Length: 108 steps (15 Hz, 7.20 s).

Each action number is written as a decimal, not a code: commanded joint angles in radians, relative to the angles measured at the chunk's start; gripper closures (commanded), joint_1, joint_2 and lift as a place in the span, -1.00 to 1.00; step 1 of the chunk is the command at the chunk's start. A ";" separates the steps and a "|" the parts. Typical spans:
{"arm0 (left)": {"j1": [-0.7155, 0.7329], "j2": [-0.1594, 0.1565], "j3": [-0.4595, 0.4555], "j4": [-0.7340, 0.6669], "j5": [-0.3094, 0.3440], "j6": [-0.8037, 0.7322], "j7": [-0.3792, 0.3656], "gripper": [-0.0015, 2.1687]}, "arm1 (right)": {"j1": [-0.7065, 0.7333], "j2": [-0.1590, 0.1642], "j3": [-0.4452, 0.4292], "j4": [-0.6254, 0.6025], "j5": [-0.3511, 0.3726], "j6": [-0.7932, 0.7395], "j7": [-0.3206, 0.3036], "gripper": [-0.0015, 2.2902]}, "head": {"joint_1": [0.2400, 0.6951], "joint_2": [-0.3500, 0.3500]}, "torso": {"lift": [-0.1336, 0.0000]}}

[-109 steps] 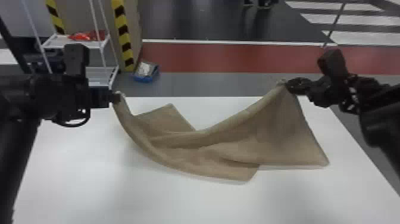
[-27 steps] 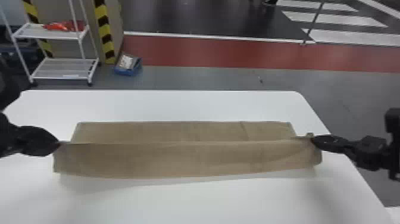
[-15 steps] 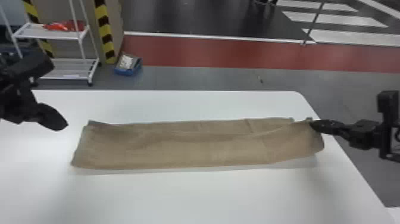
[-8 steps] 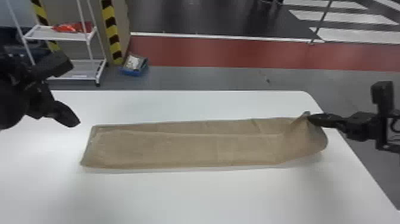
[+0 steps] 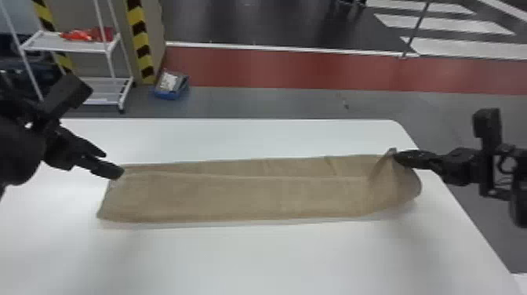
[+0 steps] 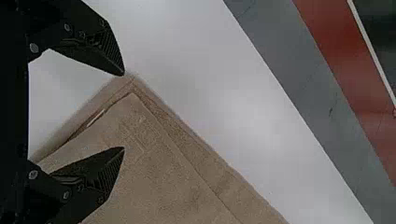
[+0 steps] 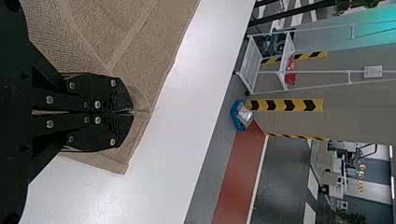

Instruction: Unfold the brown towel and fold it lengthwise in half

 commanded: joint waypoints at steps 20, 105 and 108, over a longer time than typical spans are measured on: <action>-0.066 -0.104 -0.037 0.170 0.083 0.072 0.281 -0.52 | 0.060 0.006 -0.014 -0.003 -0.005 -0.033 0.006 0.16 | 1.00 -0.39 | -0.84; 0.185 -0.043 0.240 -0.147 0.238 0.090 0.330 -0.93 | -0.106 0.046 0.029 0.164 0.007 0.145 -0.225 -0.91 | 1.00 -0.30 | -0.84; 0.346 -0.043 0.420 -0.350 0.351 0.118 0.353 -0.93 | 0.136 0.052 -0.089 -0.193 -0.120 0.332 -0.233 -0.91 | 1.00 -0.28 | -0.84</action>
